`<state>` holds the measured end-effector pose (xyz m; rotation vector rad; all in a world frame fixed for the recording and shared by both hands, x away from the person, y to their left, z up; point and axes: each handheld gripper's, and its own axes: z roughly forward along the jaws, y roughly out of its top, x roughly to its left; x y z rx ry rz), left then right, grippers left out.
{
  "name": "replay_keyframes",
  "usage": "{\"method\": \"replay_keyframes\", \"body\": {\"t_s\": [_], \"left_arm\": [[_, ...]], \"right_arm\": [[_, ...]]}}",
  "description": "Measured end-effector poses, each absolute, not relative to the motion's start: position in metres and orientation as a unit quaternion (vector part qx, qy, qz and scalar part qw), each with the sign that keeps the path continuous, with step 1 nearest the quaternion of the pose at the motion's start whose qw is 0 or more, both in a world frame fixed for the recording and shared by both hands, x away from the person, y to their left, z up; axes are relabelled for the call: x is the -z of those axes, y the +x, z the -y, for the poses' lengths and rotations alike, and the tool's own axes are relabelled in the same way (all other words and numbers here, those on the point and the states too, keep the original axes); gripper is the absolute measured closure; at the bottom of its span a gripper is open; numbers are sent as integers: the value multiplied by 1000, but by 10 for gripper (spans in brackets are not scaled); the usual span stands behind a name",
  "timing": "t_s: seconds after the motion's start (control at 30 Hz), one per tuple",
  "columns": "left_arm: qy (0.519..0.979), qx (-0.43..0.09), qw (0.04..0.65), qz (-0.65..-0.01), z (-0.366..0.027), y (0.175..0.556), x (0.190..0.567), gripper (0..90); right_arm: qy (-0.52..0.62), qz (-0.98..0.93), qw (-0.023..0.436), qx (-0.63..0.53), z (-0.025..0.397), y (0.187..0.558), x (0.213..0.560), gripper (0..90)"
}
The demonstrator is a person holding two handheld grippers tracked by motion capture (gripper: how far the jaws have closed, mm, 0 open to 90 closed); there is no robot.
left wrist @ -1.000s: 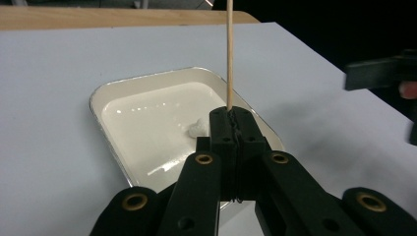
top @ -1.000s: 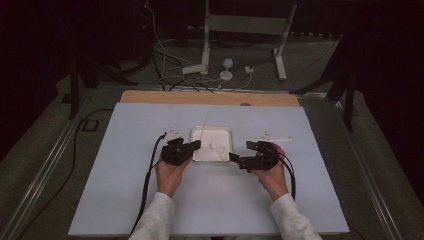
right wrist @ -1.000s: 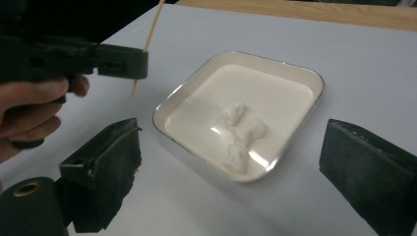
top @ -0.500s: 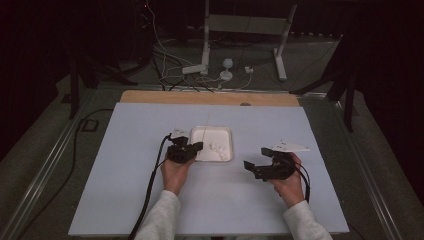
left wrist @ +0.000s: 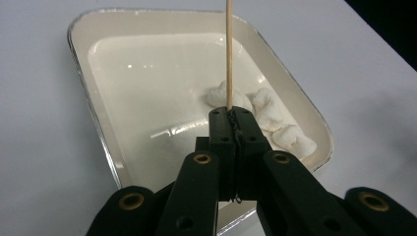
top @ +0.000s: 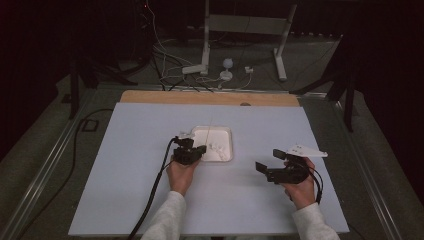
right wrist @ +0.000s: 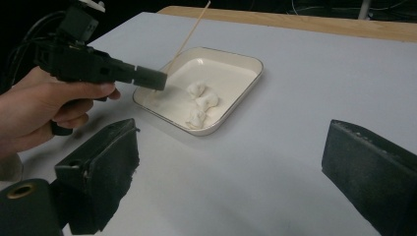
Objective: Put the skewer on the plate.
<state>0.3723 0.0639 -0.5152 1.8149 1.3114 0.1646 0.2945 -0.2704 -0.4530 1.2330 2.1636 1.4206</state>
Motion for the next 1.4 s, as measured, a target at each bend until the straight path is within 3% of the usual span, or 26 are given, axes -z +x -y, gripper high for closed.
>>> {"method": "replay_keyframes", "body": {"t_s": [0.23, 0.27, 0.37, 0.53, 0.8, 1.4], "left_arm": [[718, -60, 425, -548, -59, 374, 521, 894], [716, -58, 425, -550, -58, 374, 522, 867], [708, -44, 438, -552, -59, 375, 523, 657], [704, -36, 449, -548, -61, 375, 520, 519], [693, -55, 433, -575, -61, 376, 522, 566], [679, -74, 432, -589, -56, 373, 521, 521]], "right_arm": [[425, -746, 137, -494, 270, 294, 452, 73], [425, -746, 137, -495, 270, 293, 452, 73], [425, -745, 138, -495, 271, 293, 452, 73], [427, -744, 138, -495, 272, 293, 452, 73], [422, -746, 138, -496, 270, 292, 451, 73], [416, -748, 141, -497, 268, 291, 451, 78]]}}
